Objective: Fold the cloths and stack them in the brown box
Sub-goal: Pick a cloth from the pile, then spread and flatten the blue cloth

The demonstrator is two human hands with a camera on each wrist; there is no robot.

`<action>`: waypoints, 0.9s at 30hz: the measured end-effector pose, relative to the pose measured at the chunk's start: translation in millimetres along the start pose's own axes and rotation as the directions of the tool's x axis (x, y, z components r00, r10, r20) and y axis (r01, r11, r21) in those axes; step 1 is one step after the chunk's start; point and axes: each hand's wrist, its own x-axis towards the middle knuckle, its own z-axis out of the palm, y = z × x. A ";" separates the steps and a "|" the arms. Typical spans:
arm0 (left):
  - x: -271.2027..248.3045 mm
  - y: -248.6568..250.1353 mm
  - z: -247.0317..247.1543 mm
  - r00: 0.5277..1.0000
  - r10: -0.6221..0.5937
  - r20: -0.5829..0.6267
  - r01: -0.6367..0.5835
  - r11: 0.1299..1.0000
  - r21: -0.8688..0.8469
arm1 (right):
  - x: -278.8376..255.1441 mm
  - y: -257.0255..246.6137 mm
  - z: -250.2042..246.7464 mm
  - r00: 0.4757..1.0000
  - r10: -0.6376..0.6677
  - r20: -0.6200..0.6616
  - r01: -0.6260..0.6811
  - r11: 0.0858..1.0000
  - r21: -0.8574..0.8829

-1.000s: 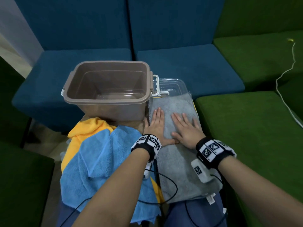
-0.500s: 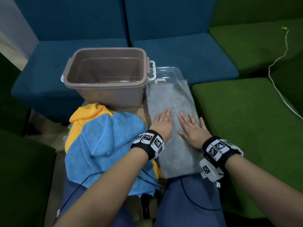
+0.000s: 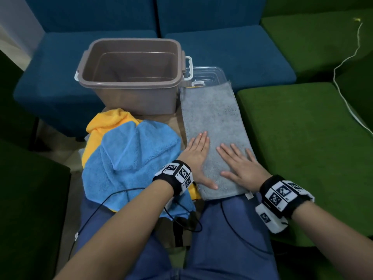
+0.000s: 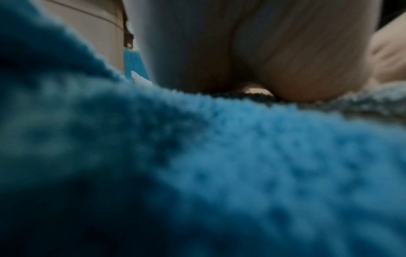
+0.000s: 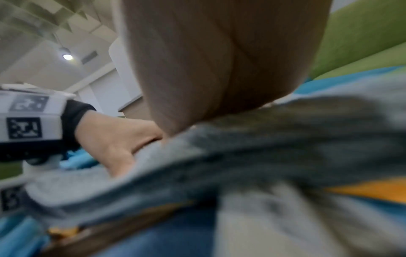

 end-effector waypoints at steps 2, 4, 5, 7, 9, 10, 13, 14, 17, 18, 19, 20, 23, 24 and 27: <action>-1.3 0.0 0.2 1.000 0.002 0.000 -0.002 1.000 0.011 | -9.3 16.3 8.1 0.999 0.036 -0.037 -0.035 0.999 0.005; -4.2 0.5 2.0 1.000 0.010 -0.012 -0.010 1.000 0.014 | -15.4 27.6 15.8 0.993 0.077 -0.084 -0.074 0.997 0.035; -7.2 1.5 3.3 0.999 0.018 -0.027 -0.017 1.000 0.021 | -16.9 30.6 19.3 0.990 0.095 -0.107 -0.091 0.995 0.046; -14.6 4.4 6.8 0.998 0.028 -0.050 -0.026 0.999 0.048 | -17.4 32.6 24.0 0.983 0.129 -0.133 -0.121 0.990 0.069; -22.0 8.1 12.3 0.998 0.024 -0.065 -0.018 0.995 0.095 | -17.4 30.9 24.4 0.976 0.159 -0.146 -0.149 0.986 0.079; -24.7 10.1 14.2 0.997 0.019 -0.073 -0.011 0.993 0.117 | -16.9 29.1 23.5 0.974 0.170 -0.151 -0.162 0.985 0.065; -30.6 14.1 12.0 0.999 -0.004 -0.042 0.009 0.991 0.134 | -16.6 18.4 11.6 0.966 0.208 -0.155 -0.213 0.977 -0.011; -31.7 13.1 8.3 1.000 -0.011 -0.011 0.012 0.995 0.104 | -16.4 13.1 4.6 0.962 0.224 -0.156 -0.231 0.973 -0.027; -37.6 4.8 -22.5 0.998 -0.017 0.054 0.026 0.988 -0.155 | -11.9 -9.0 -26.4 0.952 0.243 -0.184 -0.251 0.968 -0.023; -41.3 -0.5 -34.3 0.999 -0.034 0.015 0.037 0.964 -0.264 | -8.5 -17.4 -37.0 0.953 0.232 -0.197 -0.239 0.971 -0.017; -46.0 -7.9 -45.8 0.996 -0.073 -0.041 0.053 0.930 -0.364 | -3.9 -26.4 -47.0 0.954 0.210 -0.216 -0.217 0.976 -0.010; -52.1 -16.2 -56.3 0.986 -0.129 -0.105 0.069 0.891 -0.449 | 1.3 -36.6 -56.2 0.954 0.183 -0.239 -0.188 0.982 0.004; -78.2 -49.7 -75.8 0.895 -0.350 -0.277 0.132 0.800 -0.585 | 21.3 -70.5 -75.6 0.960 0.114 -0.257 -0.084 0.989 0.126; -88.1 -63.2 -77.4 0.849 -0.424 -0.314 0.171 0.784 -0.597 | 28.0 -82.2 -78.7 0.963 0.083 -0.256 -0.041 0.985 0.166; -116.8 -104.1 -76.9 0.693 -0.645 -0.322 0.370 0.702 -0.608 | 49.5 -116.6 -80.9 0.960 -0.037 -0.278 0.103 0.969 0.226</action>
